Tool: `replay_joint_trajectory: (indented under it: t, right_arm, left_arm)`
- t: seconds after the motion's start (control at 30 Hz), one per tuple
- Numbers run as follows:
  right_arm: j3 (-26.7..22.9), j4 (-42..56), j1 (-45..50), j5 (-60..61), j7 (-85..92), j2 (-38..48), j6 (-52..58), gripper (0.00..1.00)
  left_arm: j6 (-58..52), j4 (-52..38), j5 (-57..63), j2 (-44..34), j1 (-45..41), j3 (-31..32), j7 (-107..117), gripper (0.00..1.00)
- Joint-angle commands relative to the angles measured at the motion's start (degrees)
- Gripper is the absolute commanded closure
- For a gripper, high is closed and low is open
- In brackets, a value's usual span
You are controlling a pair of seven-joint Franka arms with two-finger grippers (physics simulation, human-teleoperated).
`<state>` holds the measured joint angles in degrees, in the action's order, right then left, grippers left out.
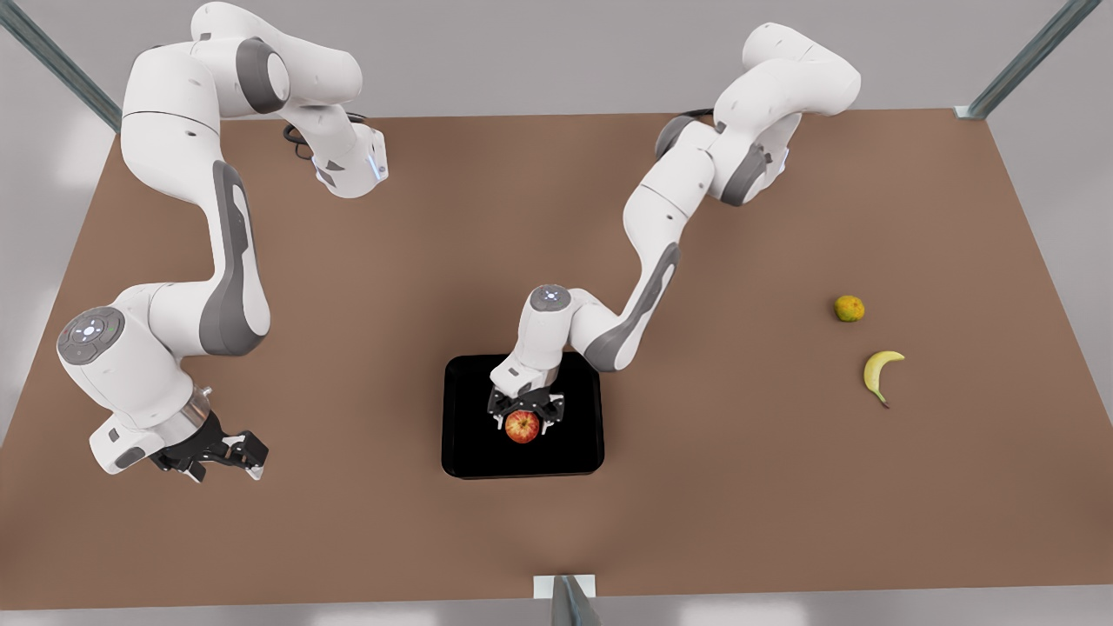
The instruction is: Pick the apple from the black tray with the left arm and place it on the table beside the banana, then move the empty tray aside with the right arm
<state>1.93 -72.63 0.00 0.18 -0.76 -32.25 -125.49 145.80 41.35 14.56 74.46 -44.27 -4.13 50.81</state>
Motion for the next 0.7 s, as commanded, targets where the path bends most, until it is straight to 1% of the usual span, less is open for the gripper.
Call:
replay_joint_trajectory:
  t: [0.0, 0.2, 0.27, 0.33, 0.63, 0.67]
  right_arm:
    - [0.0, 0.0, 0.0, 0.1, 0.2, 0.1, 0.0, 0.00]
    - [0.0, 0.0, 0.0, 0.1, 0.2, 0.1, 0.0, 0.00]
    - [0.0, 0.0, 0.0, 0.1, 0.2, 0.1, 0.0, 0.00]
    - [0.0, 0.0, 0.0, 0.1, 0.2, 0.1, 0.0, 0.00]
    - [0.0, 0.0, -0.1, 0.1, 0.2, 0.1, 0.0, 0.00]
    - [0.0, 0.0, -0.1, 0.1, 0.2, 0.0, 0.0, 0.00]
  left_arm:
    - [4.1, 0.0, 0.1, 0.3, -0.2, -0.3, 3.8, 0.00]
    - [6.0, -0.3, 0.1, 1.6, -0.7, -1.4, 3.7, 0.00]
    - [5.5, -0.3, 0.1, 2.5, -2.6, -6.2, 3.7, 0.00]
    - [5.4, -0.2, 0.1, 2.9, -3.0, -8.0, 3.6, 0.00]
    - [5.6, -0.3, 0.1, 3.6, -4.1, -8.2, 5.7, 0.00]
    - [5.6, -0.3, 0.1, 3.6, -4.2, -8.2, 6.0, 0.02]
